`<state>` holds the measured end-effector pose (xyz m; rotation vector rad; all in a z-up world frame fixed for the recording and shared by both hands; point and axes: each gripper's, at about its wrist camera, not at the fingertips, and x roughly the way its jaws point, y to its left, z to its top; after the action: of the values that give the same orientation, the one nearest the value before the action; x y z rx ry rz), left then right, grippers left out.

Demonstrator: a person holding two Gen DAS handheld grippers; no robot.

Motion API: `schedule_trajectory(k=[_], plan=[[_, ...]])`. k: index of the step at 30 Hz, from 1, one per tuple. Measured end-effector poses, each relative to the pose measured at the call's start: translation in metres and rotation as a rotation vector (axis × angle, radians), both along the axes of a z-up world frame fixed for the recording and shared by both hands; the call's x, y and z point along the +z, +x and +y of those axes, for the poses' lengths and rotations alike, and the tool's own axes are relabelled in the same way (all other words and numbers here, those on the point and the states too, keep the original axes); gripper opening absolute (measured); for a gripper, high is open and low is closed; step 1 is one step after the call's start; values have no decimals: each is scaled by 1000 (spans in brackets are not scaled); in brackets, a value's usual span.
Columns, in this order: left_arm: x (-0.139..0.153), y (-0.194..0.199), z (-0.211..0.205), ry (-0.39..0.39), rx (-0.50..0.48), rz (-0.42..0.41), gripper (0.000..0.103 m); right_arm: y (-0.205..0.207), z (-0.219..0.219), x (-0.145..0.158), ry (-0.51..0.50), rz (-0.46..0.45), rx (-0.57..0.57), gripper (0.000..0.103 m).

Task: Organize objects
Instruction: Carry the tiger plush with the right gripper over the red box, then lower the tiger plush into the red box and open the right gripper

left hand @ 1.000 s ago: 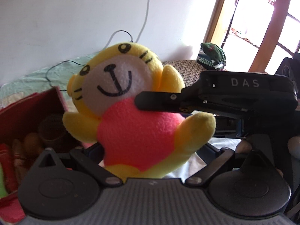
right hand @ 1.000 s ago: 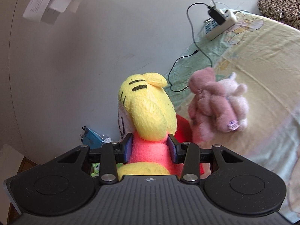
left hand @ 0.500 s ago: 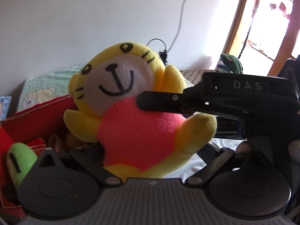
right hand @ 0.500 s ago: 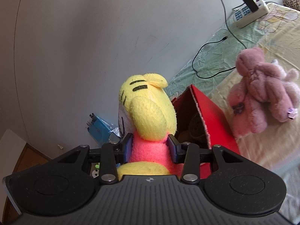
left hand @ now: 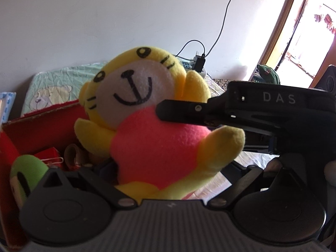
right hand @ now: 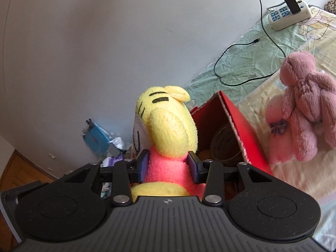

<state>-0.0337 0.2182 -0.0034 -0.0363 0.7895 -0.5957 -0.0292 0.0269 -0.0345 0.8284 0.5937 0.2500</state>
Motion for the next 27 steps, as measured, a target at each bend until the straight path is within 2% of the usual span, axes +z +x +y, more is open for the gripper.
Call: schedule_trajectory(k=[9,12,14,17,22,27], plan=[[-22,22,-6,-9,-39,74,101,13,3,-4,-180,58,-48,40],[-29,24,-10,15,-41,71,101,17,7,-4,-245,69,-57,38],[-32,25,-11,30,-40,72,102,20,10,-6,-296,80,-55,32],[-33,24,-11,43,-32,53,102,21,13,-8,-354,85,-58,31],[-36,25,-11,46,-34,51,102,23,14,-11,-383,92,-45,32],[-40,31,-14,38,-34,73,102,24,9,-17,-348,116,-56,33]])
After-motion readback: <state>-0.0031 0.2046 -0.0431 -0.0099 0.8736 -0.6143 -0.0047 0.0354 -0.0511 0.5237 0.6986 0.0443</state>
